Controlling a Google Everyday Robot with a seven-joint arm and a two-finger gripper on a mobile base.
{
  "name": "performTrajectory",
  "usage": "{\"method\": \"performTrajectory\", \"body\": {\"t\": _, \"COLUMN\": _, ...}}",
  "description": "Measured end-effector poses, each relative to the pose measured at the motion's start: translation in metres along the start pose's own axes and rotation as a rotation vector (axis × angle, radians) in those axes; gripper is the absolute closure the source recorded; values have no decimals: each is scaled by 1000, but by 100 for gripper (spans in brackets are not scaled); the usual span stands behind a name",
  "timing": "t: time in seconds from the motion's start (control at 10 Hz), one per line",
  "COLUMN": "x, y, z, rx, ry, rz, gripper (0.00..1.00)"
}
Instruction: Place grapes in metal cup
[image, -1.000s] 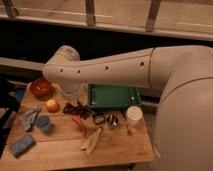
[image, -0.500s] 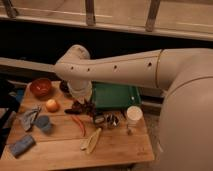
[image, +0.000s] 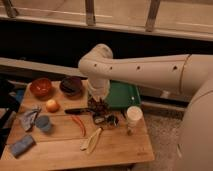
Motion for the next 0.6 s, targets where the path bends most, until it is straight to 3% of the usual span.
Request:
{"method": "performTrajectory", "body": {"t": 0.4, "x": 28, "y": -39, "z": 40, "rx": -35, "ry": 25, "rz": 188, "gripper": 100}}
{"method": "performTrajectory", "body": {"t": 0.6, "x": 34, "y": -52, "z": 48, "rx": -49, "ry": 21, "rz": 262, "gripper": 100}}
